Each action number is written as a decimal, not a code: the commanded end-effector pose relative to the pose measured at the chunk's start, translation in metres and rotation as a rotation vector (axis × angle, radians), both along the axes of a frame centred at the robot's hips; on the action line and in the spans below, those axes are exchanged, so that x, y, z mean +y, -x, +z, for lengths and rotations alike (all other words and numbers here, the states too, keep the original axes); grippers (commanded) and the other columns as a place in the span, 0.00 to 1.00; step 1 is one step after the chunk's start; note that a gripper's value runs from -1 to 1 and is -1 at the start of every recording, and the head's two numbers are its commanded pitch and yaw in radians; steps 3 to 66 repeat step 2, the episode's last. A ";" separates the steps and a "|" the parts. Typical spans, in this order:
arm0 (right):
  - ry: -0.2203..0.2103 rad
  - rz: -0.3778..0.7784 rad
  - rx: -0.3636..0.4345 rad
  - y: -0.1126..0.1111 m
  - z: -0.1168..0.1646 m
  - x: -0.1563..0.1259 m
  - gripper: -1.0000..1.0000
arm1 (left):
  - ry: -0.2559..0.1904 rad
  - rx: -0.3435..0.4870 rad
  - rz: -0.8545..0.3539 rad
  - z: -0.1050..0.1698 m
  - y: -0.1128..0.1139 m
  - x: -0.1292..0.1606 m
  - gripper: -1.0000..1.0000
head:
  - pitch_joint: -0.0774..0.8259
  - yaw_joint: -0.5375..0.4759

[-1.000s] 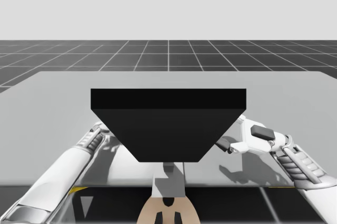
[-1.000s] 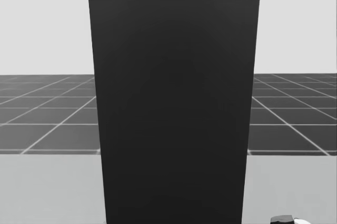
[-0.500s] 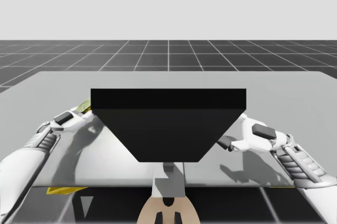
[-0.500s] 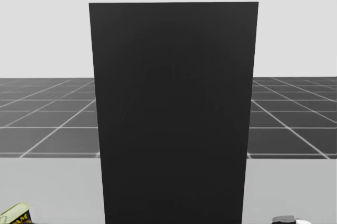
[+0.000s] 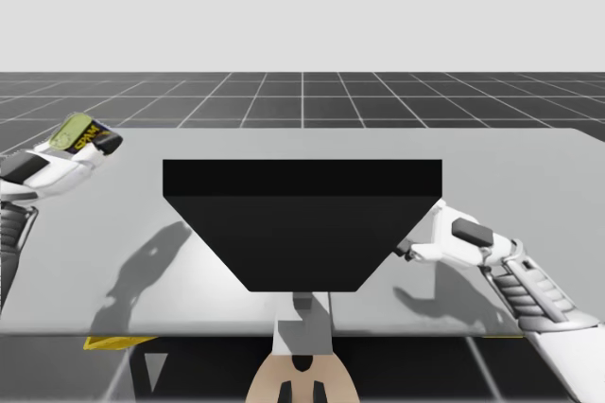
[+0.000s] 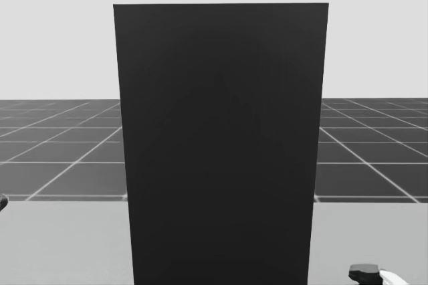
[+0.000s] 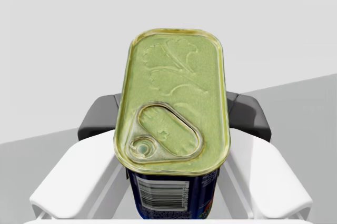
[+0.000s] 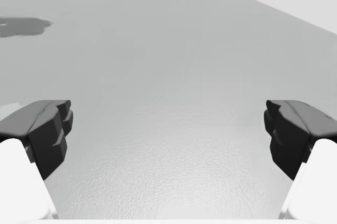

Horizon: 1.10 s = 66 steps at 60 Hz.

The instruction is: Reach around the screen and pick up the object behind it.

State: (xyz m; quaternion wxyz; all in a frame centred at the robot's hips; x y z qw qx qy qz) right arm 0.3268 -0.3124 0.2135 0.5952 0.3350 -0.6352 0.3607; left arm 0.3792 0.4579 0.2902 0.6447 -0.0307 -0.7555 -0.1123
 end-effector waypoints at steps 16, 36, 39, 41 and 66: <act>-0.052 -0.090 -0.074 -0.009 -0.001 -0.001 0.00 | -0.014 -0.202 0.017 0.075 -0.002 -0.015 1.00 | 0.15 0.55; -0.052 -0.090 -0.074 -0.009 -0.001 -0.001 0.00 | -0.014 -0.202 0.017 0.075 -0.002 -0.015 1.00 | 0.15 0.55; -0.052 -0.090 -0.074 -0.009 -0.001 -0.001 0.00 | -0.014 -0.202 0.017 0.075 -0.002 -0.015 1.00 | 0.15 0.55; -0.052 -0.090 -0.074 -0.009 -0.001 -0.001 0.00 | -0.014 -0.202 0.017 0.075 -0.002 -0.015 1.00 | 0.15 0.55; -0.052 -0.090 -0.074 -0.009 -0.001 -0.001 0.00 | -0.014 -0.202 0.017 0.075 -0.002 -0.015 1.00 | 0.15 0.55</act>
